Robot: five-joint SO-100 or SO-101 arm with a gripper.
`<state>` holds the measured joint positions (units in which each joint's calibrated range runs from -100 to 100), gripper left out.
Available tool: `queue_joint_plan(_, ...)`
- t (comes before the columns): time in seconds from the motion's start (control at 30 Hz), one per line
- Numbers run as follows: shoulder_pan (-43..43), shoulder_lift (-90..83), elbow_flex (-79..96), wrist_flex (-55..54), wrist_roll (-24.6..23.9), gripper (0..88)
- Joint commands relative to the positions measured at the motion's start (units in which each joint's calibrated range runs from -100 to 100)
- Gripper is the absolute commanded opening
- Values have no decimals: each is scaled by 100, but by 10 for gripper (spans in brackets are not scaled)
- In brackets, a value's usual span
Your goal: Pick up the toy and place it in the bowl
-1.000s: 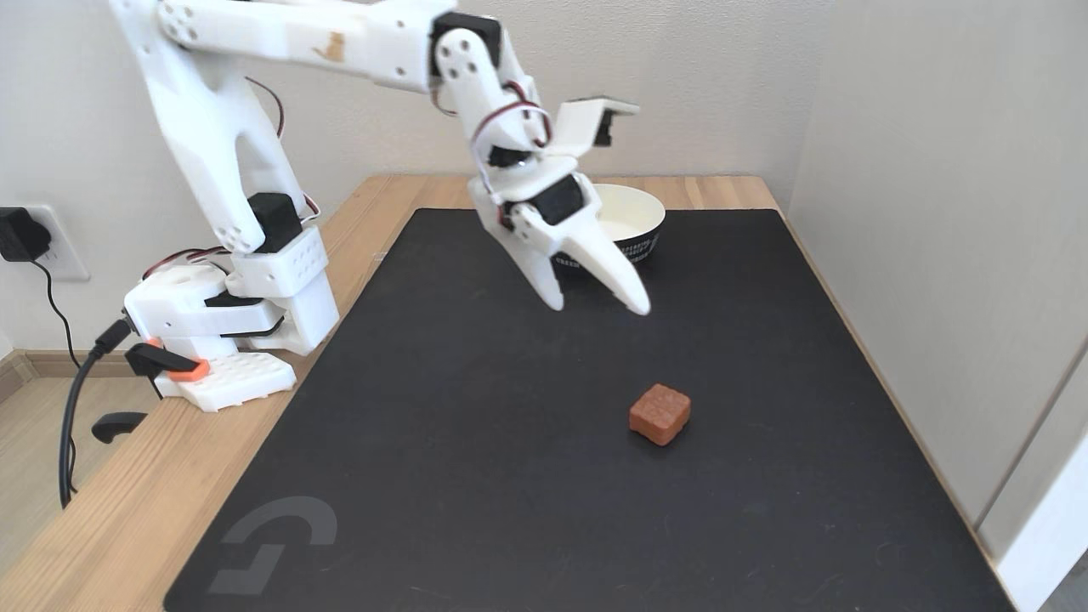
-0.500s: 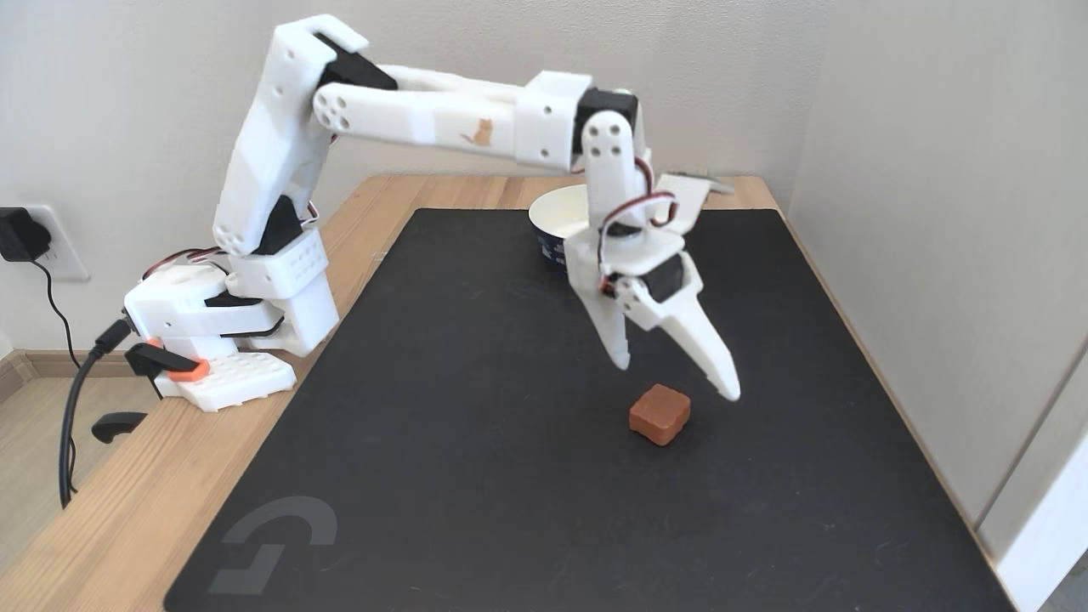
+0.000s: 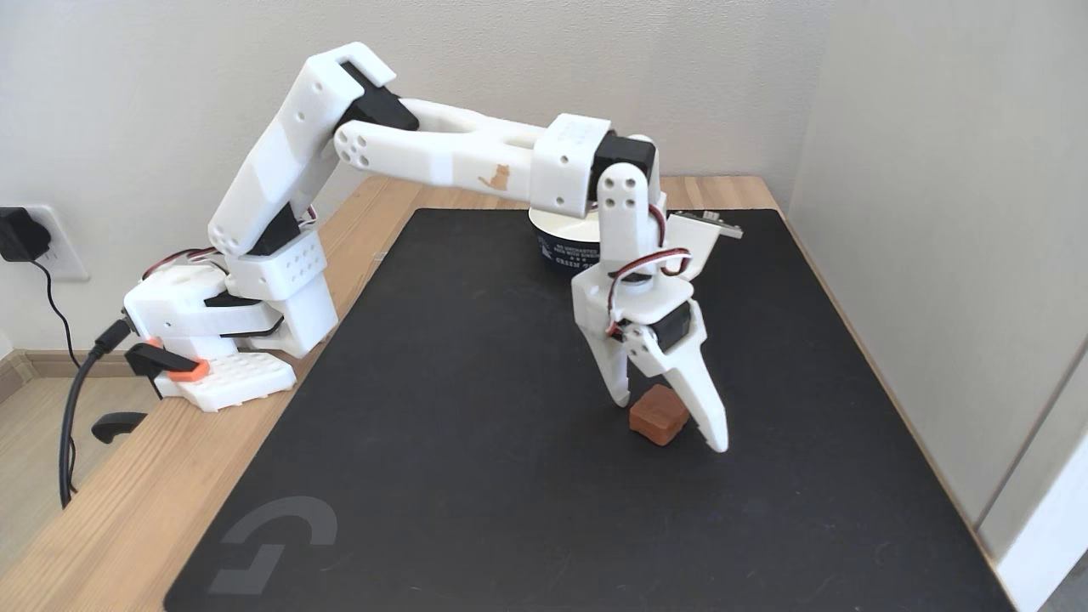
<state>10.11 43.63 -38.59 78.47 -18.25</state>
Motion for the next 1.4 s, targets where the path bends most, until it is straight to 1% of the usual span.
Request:
queue_joint_plan(0.0,39,51,-75,-74,30,98)
queue_joint_plan(0.07,39,51,-75,-74,77,34)
queue_joint_plan(0.1,30,35,-75,-83,150,25)
queue_joint_plan(0.2,39,1,-75,-91,191,25)
queue_joint_plan(0.3,-3,-57,-102,-337,291,24)
queue_joint_plan(0.37,-70,-107,-399,-370,291,24)
queue_joint_plan(0.5,-580,-724,-1111,-472,233,24)
queue_joint_plan(0.67,-1526,-2050,-823,-1116,176,24)
queue_joint_plan(0.7,-1676,-2283,-607,-1243,56,24)
queue_joint_plan(0.73,-2011,-2767,42,-1387,-205,24)
queue_joint_plan(0.77,-2161,-3000,412,-1505,-268,24)
queue_joint_plan(0.87,-2663,-3684,1773,-2115,-304,24)
queue_joint_plan(0.9,-2989,-4109,2692,-2589,-304,24)
queue_joint_plan(1.03,-3592,-4859,4531,-3402,-310,24)
queue_joint_plan(1.07,-3818,-5143,5297,-3783,-310,24)
queue_joint_plan(1.17,-4060,-5401,6261,-4384,-315,24)
queue_joint_plan(1.2,-4161,-5509,6757,-4714,-435,24)
queue_joint_plan(1.27,-4194,-5634,7190,-4960,-592,24)
queue_joint_plan(1.33,-4194,-5709,7433,-5155,-597,26)
queue_joint_plan(1.37,-4194,-5751,7469,-5171,-597,65)
